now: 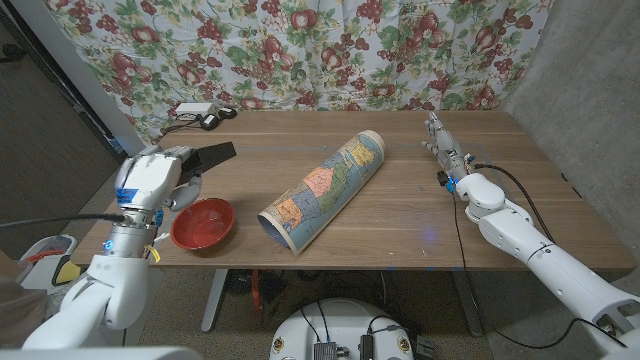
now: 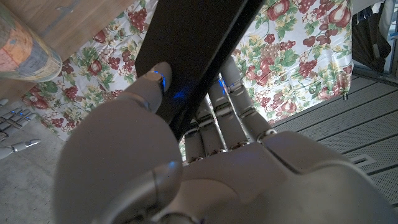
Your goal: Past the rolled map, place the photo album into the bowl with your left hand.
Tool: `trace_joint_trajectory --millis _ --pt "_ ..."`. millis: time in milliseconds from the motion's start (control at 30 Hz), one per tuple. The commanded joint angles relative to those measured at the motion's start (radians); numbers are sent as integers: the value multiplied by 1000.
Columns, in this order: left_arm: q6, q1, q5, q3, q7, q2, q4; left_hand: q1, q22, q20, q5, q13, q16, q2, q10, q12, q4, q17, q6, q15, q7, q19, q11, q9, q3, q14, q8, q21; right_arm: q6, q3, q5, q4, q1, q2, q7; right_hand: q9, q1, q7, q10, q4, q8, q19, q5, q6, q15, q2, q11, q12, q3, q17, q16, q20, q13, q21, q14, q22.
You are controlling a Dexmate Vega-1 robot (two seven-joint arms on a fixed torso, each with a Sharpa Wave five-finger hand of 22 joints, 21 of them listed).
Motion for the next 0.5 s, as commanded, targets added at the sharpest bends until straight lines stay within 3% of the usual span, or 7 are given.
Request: trace_joint_trajectory --millis 33,500 --pt "-10 37 25 -25 29 -31 2 -3 -5 -2 5 3 -1 25 40 -6 35 3 40 -107 -20 -5 -39 0 27 9 10 12 4 14 -5 -29 -23 -11 -25 3 -1 -4 0 0 2 5 3 3 -9 6 -7 -2 -2 -1 0 1 4 2 -4 3" --pt "5 57 50 -40 66 -51 21 -3 -24 -3 4 7 -9 26 42 -11 35 -1 43 -107 -22 -15 -42 -6 24 -2 6 18 -11 20 -7 -51 -32 -17 -35 3 0 -4 -1 -1 2 5 3 3 -10 7 -7 -2 -3 -1 0 1 4 2 -4 3"
